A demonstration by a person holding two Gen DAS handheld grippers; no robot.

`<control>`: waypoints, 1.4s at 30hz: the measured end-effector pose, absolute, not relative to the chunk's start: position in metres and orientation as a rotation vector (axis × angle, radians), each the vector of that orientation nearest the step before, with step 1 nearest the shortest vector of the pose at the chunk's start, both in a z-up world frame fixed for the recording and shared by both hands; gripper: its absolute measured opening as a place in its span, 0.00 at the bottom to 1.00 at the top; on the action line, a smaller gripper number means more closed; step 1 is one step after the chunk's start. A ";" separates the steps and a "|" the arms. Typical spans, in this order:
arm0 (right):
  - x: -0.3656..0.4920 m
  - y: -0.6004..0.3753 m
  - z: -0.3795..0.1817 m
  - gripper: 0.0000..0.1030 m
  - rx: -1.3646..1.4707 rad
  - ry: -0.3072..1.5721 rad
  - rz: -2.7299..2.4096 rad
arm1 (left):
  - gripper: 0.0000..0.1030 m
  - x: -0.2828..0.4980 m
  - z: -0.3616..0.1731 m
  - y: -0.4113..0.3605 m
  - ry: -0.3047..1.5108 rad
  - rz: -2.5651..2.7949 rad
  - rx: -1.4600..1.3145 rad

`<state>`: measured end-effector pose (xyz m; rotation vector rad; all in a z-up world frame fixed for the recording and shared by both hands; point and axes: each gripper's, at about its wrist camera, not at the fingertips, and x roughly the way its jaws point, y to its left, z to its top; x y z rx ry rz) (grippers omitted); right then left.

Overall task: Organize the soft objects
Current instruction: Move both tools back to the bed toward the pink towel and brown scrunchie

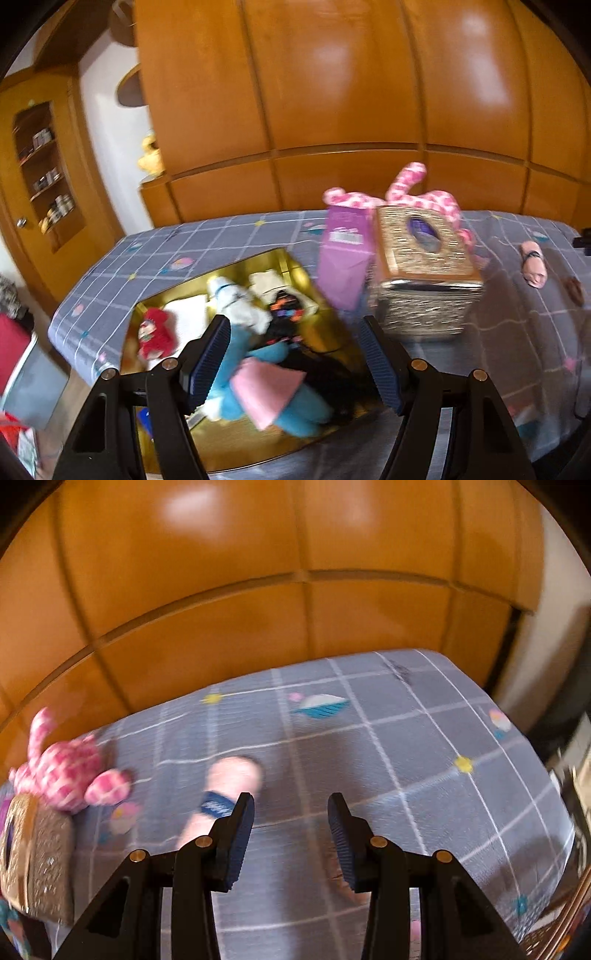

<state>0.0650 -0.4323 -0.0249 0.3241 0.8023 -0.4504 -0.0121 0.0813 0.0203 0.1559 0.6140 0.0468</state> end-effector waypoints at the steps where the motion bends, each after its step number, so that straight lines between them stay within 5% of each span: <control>1: 0.063 -0.440 -0.029 0.40 0.351 0.801 -0.466 | 0.70 -0.010 0.021 0.074 0.614 0.033 0.166; 22: 0.042 -0.501 -0.060 0.40 0.736 0.832 -0.518 | 0.70 0.025 0.010 -0.118 0.632 -0.378 0.304; 42: 0.030 -0.515 -0.066 0.40 0.888 0.785 -0.478 | 0.70 0.060 -0.025 -0.223 0.713 -0.494 0.415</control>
